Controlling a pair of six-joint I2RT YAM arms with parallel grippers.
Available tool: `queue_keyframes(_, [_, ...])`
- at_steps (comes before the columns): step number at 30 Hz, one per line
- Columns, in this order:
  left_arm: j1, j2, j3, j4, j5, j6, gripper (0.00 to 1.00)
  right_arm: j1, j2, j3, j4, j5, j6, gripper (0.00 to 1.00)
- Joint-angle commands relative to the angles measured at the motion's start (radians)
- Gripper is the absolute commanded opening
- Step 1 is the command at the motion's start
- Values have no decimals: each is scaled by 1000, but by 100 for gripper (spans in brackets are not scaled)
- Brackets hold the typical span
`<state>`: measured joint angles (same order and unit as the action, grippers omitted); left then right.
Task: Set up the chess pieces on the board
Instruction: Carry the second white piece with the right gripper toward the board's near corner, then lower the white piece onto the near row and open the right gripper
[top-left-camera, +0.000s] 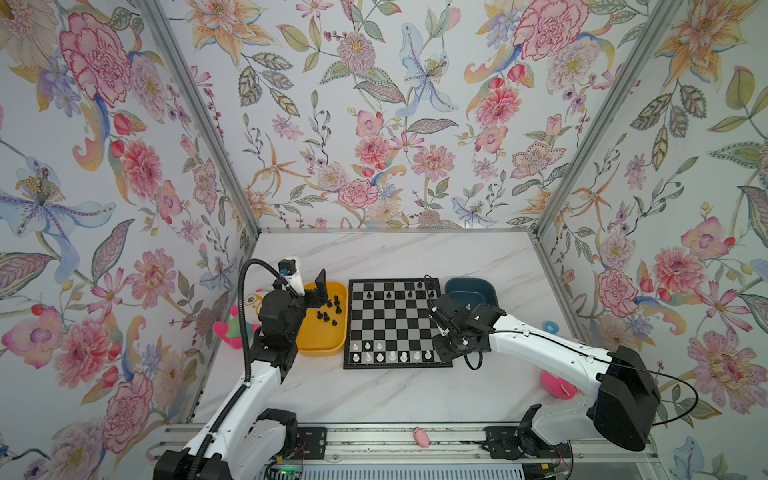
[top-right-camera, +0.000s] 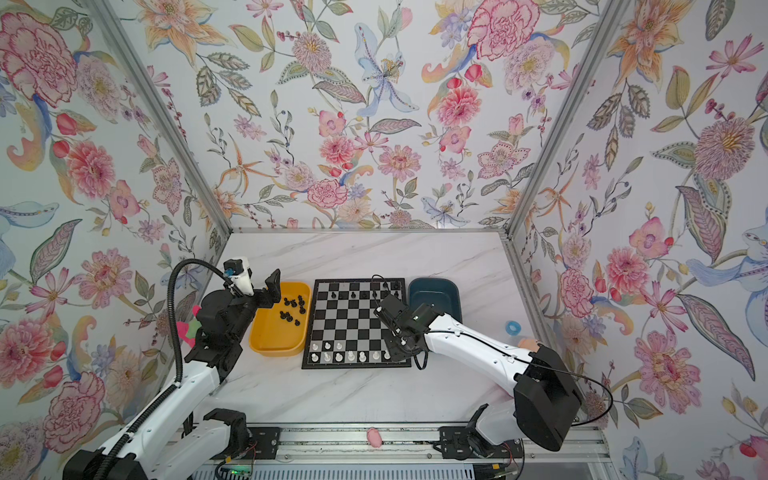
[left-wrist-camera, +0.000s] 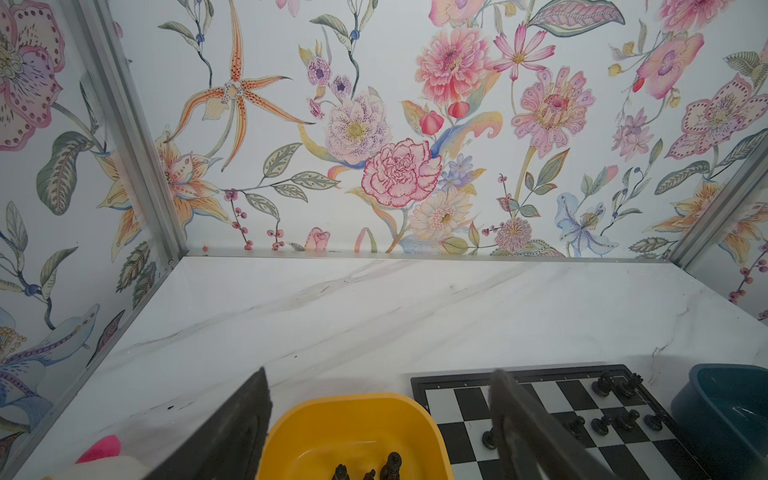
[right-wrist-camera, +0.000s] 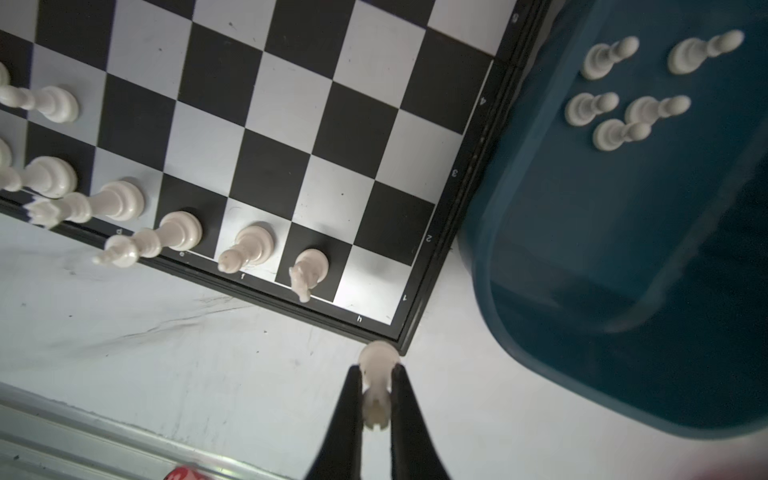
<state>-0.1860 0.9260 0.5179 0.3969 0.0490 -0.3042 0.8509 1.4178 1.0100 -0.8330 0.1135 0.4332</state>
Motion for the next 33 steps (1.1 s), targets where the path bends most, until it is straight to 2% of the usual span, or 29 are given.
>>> queue_keyframes(1, [-12, -28, -22, 14, 2, -2, 84, 5, 17, -20, 34, 11, 23, 0])
queue_keyframes(14, [-14, -37, -26, 7, -11, 4, 84, 9, 105, -47, 113, -23, 15, 0])
queue_keyframes(33, [-15, -41, -28, 7, -14, 5, 84, 6, 128, -73, 157, -5, 26, 0])
